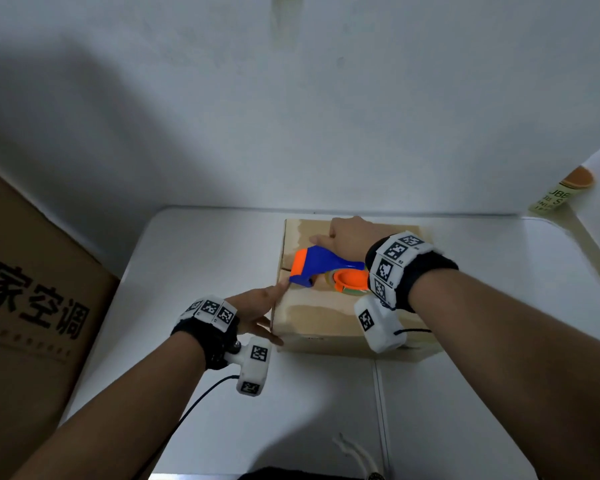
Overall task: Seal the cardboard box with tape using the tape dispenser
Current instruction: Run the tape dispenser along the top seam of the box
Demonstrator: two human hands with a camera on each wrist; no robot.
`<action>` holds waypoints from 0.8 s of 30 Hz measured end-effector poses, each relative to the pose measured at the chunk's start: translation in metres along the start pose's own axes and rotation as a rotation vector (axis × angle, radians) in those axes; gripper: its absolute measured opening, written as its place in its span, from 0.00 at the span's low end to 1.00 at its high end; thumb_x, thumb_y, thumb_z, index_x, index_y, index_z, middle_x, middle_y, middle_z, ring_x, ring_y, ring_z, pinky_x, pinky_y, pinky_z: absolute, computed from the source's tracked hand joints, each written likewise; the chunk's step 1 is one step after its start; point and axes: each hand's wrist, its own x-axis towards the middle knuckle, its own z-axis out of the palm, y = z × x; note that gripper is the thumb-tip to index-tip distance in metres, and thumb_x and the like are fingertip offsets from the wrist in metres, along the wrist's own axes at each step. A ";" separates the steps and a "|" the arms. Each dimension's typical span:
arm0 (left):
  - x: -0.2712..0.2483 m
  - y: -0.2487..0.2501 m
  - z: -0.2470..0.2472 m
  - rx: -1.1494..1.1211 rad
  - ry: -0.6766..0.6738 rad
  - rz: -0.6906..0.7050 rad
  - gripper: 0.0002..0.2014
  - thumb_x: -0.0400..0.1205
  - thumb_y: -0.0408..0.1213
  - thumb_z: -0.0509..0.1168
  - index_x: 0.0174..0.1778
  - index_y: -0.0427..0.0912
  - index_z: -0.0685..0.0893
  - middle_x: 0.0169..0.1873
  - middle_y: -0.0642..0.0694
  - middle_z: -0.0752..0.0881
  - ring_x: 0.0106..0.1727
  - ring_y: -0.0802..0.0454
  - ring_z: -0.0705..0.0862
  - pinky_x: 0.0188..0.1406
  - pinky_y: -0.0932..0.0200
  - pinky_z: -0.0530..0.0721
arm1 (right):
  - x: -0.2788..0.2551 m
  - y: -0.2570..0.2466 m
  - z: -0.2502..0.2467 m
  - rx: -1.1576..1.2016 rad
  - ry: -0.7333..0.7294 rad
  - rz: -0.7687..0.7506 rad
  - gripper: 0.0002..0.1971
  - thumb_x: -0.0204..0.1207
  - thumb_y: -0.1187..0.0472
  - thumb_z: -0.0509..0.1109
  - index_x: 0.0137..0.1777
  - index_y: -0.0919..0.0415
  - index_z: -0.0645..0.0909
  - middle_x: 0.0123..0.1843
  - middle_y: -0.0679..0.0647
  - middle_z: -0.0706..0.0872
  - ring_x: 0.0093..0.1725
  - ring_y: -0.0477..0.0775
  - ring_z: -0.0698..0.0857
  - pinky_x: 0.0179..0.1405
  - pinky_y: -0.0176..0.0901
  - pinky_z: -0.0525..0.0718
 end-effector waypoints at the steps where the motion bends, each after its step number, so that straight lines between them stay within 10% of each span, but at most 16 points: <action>1: 0.001 0.002 -0.006 0.031 0.026 0.003 0.29 0.80 0.66 0.53 0.66 0.50 0.80 0.61 0.44 0.84 0.57 0.38 0.86 0.44 0.43 0.90 | -0.002 0.002 -0.003 0.024 0.003 -0.022 0.27 0.81 0.37 0.57 0.61 0.62 0.77 0.56 0.60 0.84 0.57 0.61 0.83 0.56 0.51 0.80; 9: 0.019 0.046 -0.079 0.149 0.506 0.144 0.19 0.84 0.49 0.61 0.55 0.34 0.82 0.57 0.32 0.83 0.53 0.37 0.85 0.37 0.41 0.91 | 0.014 0.002 -0.001 0.203 0.037 -0.202 0.26 0.82 0.43 0.57 0.78 0.50 0.67 0.73 0.54 0.78 0.70 0.58 0.78 0.70 0.49 0.75; 17: 0.060 0.050 -0.086 0.087 0.883 0.356 0.23 0.77 0.38 0.62 0.69 0.39 0.78 0.69 0.37 0.78 0.67 0.39 0.79 0.71 0.45 0.76 | 0.033 0.010 -0.001 0.309 0.182 -0.142 0.26 0.78 0.38 0.57 0.77 0.39 0.66 0.74 0.55 0.72 0.71 0.57 0.76 0.73 0.55 0.73; 24: 0.059 0.044 -0.061 -0.012 0.888 0.392 0.30 0.78 0.40 0.62 0.78 0.37 0.66 0.76 0.36 0.68 0.74 0.39 0.72 0.75 0.43 0.72 | 0.024 0.016 0.004 0.488 0.261 -0.134 0.28 0.83 0.45 0.58 0.80 0.55 0.63 0.76 0.58 0.74 0.74 0.59 0.75 0.74 0.56 0.72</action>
